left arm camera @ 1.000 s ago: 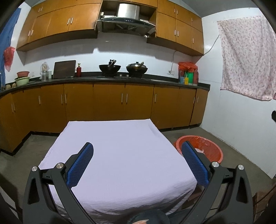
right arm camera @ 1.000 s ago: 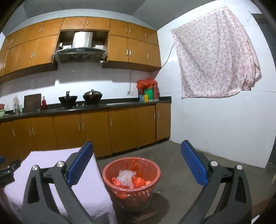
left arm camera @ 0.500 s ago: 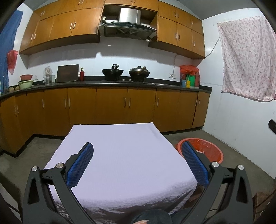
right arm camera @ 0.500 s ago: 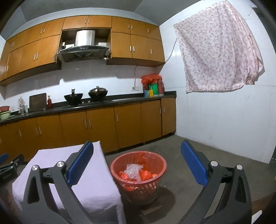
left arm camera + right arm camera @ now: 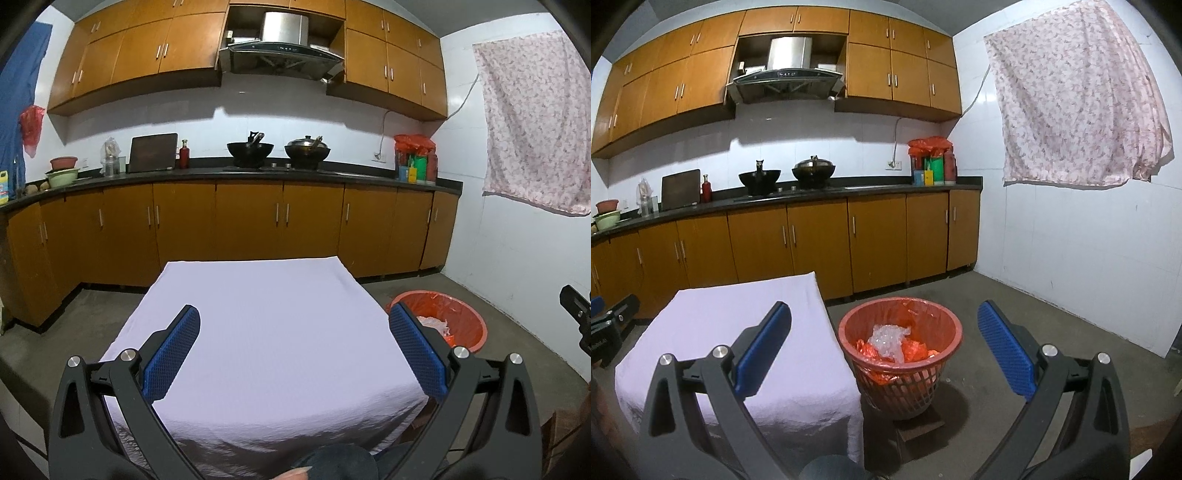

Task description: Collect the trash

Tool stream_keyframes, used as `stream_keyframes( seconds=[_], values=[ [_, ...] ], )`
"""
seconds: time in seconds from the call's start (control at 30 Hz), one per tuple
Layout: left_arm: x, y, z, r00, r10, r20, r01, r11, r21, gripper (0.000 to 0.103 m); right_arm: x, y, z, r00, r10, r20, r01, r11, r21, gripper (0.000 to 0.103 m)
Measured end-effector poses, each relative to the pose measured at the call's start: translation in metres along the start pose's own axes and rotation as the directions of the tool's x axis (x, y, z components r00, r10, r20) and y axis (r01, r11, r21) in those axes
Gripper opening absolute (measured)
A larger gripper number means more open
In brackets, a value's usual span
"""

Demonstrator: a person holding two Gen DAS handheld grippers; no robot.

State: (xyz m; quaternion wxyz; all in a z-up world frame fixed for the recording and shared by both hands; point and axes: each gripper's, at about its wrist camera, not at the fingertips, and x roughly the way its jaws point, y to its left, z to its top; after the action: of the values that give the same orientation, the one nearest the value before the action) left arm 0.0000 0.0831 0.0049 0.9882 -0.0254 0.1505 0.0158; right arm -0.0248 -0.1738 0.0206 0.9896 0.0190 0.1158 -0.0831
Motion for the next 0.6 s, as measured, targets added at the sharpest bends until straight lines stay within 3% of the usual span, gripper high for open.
stream_keyframes(
  seconds=[0.6],
  values=[
    [0.009,-0.006,0.0,1.0,0.0,-0.017,0.0,1.0,0.006,0.101,0.025,-0.001,-0.006,0.999,0.005,-0.046,-0.005,1.0,0.013,0.099]
  ],
)
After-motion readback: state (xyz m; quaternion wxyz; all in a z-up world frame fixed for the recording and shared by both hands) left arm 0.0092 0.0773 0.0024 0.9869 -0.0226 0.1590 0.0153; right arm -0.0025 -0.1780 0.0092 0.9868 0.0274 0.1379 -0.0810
